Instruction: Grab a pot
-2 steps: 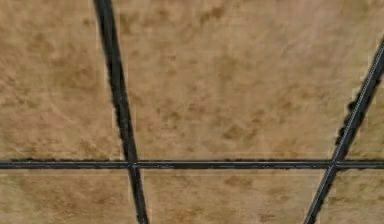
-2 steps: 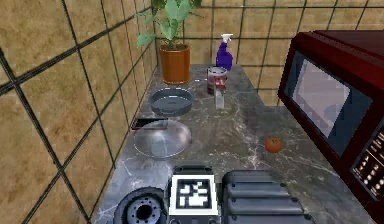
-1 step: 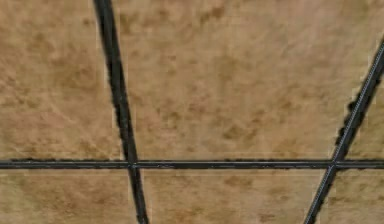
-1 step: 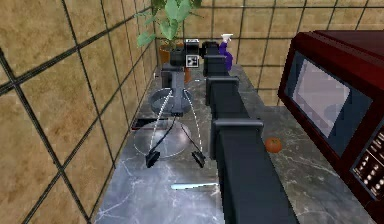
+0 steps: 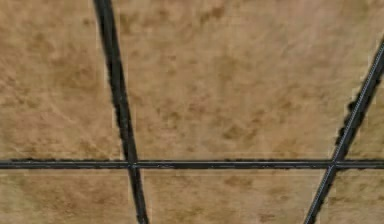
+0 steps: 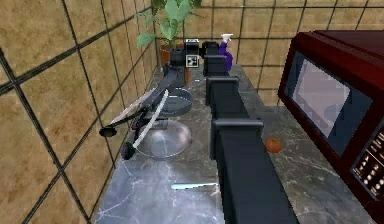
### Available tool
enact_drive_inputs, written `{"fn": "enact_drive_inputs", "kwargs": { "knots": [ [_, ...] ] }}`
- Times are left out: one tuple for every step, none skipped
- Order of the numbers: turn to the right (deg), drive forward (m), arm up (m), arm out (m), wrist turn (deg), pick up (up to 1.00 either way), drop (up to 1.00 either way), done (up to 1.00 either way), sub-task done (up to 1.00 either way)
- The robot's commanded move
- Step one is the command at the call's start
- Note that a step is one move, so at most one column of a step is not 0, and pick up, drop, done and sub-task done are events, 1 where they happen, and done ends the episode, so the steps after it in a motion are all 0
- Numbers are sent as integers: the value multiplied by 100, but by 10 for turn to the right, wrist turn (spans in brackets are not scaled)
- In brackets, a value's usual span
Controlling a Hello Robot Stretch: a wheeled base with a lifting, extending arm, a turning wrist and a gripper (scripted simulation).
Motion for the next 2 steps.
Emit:
{"fn": "enact_drive_inputs", "kwargs": {
  "knots": [
    [0,0,0,0,450,0,0,0,0],
    [0,0,0,0,450,0,0,0,0]
  ]
}}
